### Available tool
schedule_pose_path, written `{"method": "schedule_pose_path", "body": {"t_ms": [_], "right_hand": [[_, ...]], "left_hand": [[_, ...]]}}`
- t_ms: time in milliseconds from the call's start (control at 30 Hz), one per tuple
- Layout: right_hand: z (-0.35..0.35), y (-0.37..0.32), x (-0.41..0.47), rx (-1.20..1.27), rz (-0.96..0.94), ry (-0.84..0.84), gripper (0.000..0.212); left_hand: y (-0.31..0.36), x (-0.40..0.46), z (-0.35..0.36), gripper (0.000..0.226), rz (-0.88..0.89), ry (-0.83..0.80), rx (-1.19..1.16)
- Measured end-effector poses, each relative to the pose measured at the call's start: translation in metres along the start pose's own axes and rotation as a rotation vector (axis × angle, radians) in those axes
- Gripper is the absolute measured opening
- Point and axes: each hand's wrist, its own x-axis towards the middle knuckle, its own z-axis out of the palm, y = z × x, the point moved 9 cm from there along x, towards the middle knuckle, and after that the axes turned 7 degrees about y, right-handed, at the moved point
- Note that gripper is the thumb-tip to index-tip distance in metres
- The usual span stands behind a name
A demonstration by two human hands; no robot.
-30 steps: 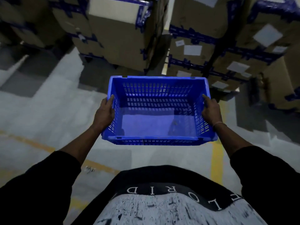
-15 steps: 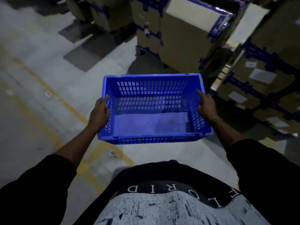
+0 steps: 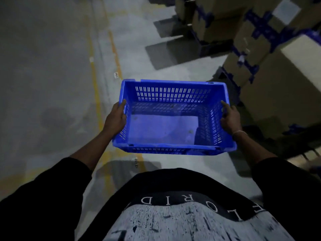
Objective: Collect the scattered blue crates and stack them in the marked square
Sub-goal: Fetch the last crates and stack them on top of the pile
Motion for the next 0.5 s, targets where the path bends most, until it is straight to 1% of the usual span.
{"method": "schedule_pose_path", "body": {"t_ms": [200, 300, 433, 500], "right_hand": [[0.025, -0.073, 0.100, -0.038, -0.187, -0.083, 0.068], [0.048, -0.111, 0.143, -0.064, -0.268, -0.121, 0.068], [0.091, -0.157, 0.205, -0.050, -0.311, -0.154, 0.065], [0.116, -0.181, 0.237, -0.043, -0.314, -0.167, 0.063]], "left_hand": [[-0.028, 0.025, -0.019, 0.060, -0.192, 0.101, 0.015], [-0.050, 0.049, -0.024, 0.061, -0.233, 0.132, 0.006], [-0.090, 0.096, -0.025, 0.061, -0.328, 0.157, -0.003], [-0.114, 0.129, -0.026, 0.061, -0.340, 0.161, -0.012]]}}
